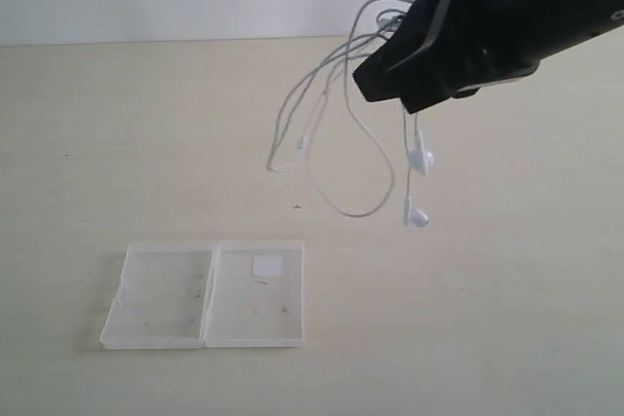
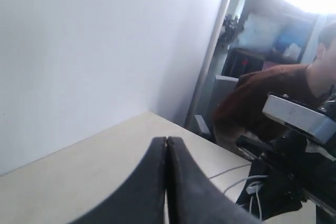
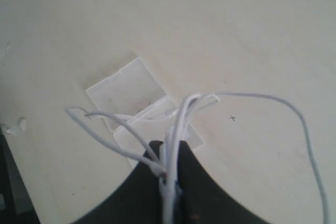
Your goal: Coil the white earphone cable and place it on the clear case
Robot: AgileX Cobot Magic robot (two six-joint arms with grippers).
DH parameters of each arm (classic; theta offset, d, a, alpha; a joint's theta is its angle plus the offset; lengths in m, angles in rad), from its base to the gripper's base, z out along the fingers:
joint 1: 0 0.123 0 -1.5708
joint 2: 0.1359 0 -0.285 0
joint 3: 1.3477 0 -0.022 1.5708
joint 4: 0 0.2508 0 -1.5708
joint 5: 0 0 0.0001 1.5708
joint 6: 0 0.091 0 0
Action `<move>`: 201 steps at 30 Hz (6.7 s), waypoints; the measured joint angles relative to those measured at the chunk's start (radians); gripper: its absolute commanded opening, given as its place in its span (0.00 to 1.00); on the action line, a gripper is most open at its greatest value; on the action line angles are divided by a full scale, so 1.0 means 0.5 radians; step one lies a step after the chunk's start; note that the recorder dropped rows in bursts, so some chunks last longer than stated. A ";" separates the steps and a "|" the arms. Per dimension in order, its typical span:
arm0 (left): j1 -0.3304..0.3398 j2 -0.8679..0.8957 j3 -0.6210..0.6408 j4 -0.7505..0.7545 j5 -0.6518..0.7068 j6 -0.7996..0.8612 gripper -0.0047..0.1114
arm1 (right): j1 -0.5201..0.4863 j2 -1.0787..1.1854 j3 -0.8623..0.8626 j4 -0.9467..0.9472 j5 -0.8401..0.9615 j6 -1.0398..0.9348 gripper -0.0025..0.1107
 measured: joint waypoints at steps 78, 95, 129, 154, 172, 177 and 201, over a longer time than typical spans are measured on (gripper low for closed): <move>-0.552 -1.328 1.338 -0.517 2.007 0.279 0.04 | 0.771 1.334 -0.280 -0.311 -0.496 -0.009 0.02; -0.552 -1.328 1.338 -0.515 2.007 0.279 0.04 | 0.771 1.334 -0.280 -0.311 -0.496 -0.009 0.02; -0.552 -1.328 1.338 -0.508 2.000 0.279 0.04 | 0.771 1.410 -0.362 -0.646 -0.409 -0.026 0.02; -0.552 -1.328 1.338 -0.508 2.000 0.279 0.04 | 0.771 1.657 -0.542 -0.858 -0.200 0.010 0.31; -0.552 -1.328 1.338 -0.508 2.000 0.279 0.04 | 0.771 1.472 -0.542 -0.858 -0.144 0.010 0.51; -0.552 -1.328 1.338 -0.508 2.000 0.279 0.04 | 0.771 1.393 -0.542 -0.813 -0.104 0.010 0.51; -0.552 -1.328 1.338 -0.508 2.000 0.279 0.04 | 0.771 1.377 -0.542 -0.456 -0.016 -0.063 0.65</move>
